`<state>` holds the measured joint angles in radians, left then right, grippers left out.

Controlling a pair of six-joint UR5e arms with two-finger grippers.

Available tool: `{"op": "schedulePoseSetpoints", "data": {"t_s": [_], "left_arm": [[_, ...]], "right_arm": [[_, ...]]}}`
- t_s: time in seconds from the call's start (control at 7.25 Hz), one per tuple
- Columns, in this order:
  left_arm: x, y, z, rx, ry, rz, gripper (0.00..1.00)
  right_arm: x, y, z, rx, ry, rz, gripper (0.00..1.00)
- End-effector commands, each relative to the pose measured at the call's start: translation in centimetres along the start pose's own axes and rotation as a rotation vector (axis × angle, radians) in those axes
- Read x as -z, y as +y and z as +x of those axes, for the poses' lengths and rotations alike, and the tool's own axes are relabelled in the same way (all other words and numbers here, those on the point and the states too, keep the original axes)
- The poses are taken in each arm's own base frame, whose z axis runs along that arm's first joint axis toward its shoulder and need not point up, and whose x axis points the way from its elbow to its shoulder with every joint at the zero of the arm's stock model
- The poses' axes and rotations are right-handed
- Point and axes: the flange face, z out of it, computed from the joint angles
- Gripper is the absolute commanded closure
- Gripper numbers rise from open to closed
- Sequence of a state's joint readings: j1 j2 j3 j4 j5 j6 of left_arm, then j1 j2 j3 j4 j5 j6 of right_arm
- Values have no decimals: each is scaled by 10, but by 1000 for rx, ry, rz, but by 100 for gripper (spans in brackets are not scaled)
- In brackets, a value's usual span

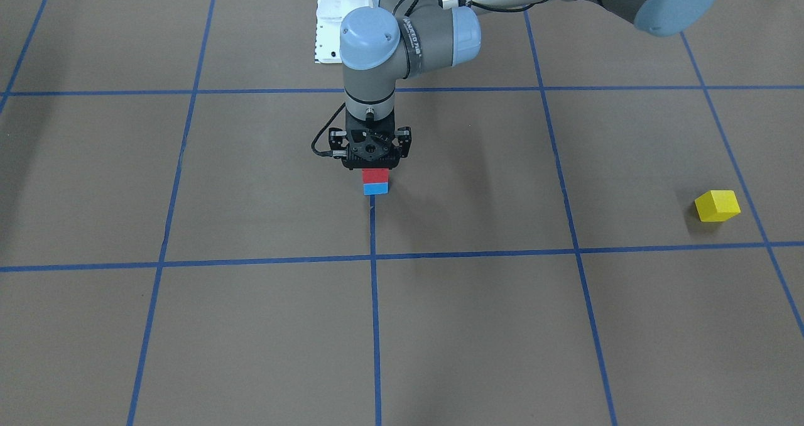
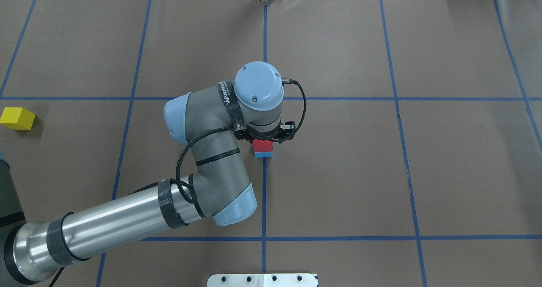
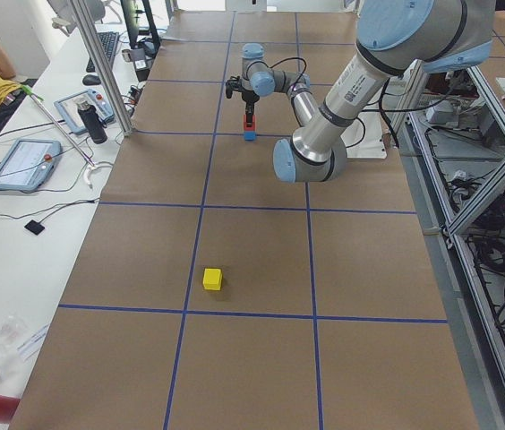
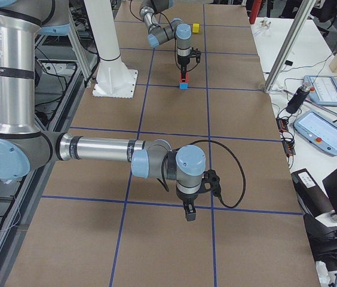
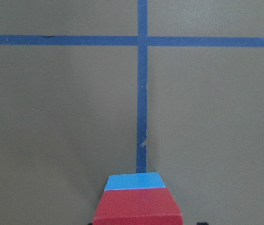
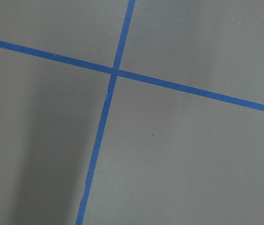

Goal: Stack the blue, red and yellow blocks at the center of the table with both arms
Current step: 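Open the left gripper and move it toward the yellow cube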

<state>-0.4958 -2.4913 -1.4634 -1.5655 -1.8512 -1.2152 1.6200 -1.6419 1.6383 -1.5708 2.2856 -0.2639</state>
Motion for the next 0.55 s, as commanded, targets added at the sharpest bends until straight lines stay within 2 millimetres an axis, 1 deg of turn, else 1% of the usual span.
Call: {"op": "schedulePoseSetpoints", "data": {"t_s": [0.0, 0.14, 0.28, 0.41], "left_arm": [[42, -19, -27, -84, 36, 51, 0], [55, -25, -67, -147, 22, 70, 0], [71, -33, -126, -221, 19, 60, 0], [82, -35, -191, -292, 20, 42, 0]], "right_arm": [[1, -1, -1, 1, 0, 1, 1], [1, 0, 0, 0, -1, 3, 1], [2, -1, -1, 1, -1, 4, 1], [1, -1, -1, 1, -1, 3, 1]]}}
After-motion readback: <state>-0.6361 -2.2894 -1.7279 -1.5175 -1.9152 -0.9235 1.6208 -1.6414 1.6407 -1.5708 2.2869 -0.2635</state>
